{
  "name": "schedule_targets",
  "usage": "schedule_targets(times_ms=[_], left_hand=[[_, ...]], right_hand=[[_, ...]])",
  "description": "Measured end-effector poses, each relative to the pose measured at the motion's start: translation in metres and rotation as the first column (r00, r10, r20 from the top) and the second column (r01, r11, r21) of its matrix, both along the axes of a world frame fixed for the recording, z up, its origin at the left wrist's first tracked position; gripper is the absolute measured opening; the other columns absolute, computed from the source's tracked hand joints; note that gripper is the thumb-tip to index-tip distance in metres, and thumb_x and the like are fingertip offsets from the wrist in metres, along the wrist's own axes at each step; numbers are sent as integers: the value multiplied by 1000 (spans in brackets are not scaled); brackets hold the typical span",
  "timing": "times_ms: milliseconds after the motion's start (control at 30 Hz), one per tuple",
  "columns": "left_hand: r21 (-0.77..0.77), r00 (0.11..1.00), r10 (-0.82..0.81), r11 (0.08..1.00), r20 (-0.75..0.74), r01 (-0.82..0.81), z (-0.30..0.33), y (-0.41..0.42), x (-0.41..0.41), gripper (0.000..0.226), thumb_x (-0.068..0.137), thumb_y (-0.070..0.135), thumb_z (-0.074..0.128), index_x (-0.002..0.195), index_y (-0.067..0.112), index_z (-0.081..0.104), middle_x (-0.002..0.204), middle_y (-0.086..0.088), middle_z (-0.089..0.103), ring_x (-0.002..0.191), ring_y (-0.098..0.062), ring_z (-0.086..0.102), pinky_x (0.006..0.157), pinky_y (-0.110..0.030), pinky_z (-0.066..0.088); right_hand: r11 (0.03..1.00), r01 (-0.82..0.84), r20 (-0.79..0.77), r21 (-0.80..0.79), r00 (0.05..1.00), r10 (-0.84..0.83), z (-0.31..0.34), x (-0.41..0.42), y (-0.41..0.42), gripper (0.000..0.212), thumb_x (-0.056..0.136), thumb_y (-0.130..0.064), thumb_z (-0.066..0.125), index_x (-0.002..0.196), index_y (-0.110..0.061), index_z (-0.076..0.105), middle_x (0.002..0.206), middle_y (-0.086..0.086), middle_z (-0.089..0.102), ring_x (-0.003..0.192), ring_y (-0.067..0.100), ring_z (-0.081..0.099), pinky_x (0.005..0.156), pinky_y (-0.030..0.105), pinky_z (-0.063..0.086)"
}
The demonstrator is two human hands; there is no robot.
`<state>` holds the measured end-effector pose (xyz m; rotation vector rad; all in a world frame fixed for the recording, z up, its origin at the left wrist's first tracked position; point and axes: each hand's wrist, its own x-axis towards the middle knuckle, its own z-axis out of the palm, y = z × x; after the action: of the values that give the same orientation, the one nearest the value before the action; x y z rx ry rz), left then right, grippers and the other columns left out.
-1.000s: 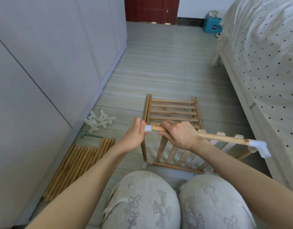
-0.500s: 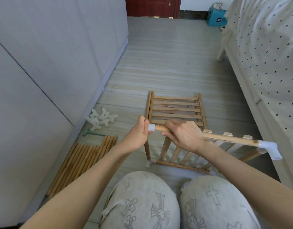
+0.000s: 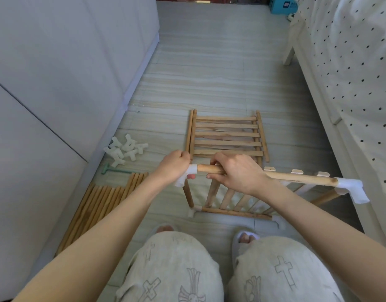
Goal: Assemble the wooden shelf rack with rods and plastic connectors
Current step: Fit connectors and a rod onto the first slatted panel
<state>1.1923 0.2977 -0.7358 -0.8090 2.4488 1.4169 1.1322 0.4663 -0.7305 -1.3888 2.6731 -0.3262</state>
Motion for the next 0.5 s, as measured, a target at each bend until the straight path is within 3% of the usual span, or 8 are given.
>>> schedule_targets(times_ms=[67, 167, 233, 333, 500], left_hand=[[69, 992, 115, 990, 55, -119, -3, 2, -6, 28, 96, 18, 30, 84, 7, 53, 67, -11, 64, 43, -14, 60, 39, -16, 38], [105, 970, 234, 965, 60, -239, -14, 6, -10, 27, 95, 15, 32, 80, 8, 53, 67, -8, 61, 63, -30, 67, 59, -32, 46], [77, 961, 275, 958, 40, -277, -18, 10, -10, 25, 97, 17, 34, 80, 10, 51, 78, -3, 53, 56, -25, 66, 64, -38, 53], [-51, 966, 257, 965, -22, -258, -19, 13, -7, 29, 99, 26, 29, 81, 13, 49, 77, 0, 47, 55, -21, 62, 65, -42, 58], [-239, 985, 171, 955, -27, -172, -15, 13, -7, 31, 100, 34, 22, 86, 18, 45, 77, -3, 54, 74, -30, 66, 75, -45, 55]], right_hand=[[998, -22, 75, 55, 997, 18, 4, -3, -3, 31, 89, -44, 56, 102, -16, 56, 101, 1, 58, 89, 24, 58, 66, 30, 38], [987, -90, 165, 132, 984, 67, 12, -7, -9, 22, 90, -40, 55, 89, -19, 55, 95, -1, 51, 88, 23, 56, 64, 29, 35], [975, -137, 97, 173, 988, 122, 14, -5, -15, 25, 92, -42, 50, 90, -19, 56, 93, -3, 51, 89, 22, 57, 62, 29, 33], [980, -122, -54, 154, 990, 132, 8, -1, -16, 32, 94, -45, 44, 94, -18, 60, 98, -4, 58, 88, 24, 60, 59, 28, 31], [995, -95, -104, 27, 990, 98, 5, 2, -13, 18, 84, -28, 57, 80, -12, 64, 81, 1, 64, 70, 32, 59, 54, 28, 24]])
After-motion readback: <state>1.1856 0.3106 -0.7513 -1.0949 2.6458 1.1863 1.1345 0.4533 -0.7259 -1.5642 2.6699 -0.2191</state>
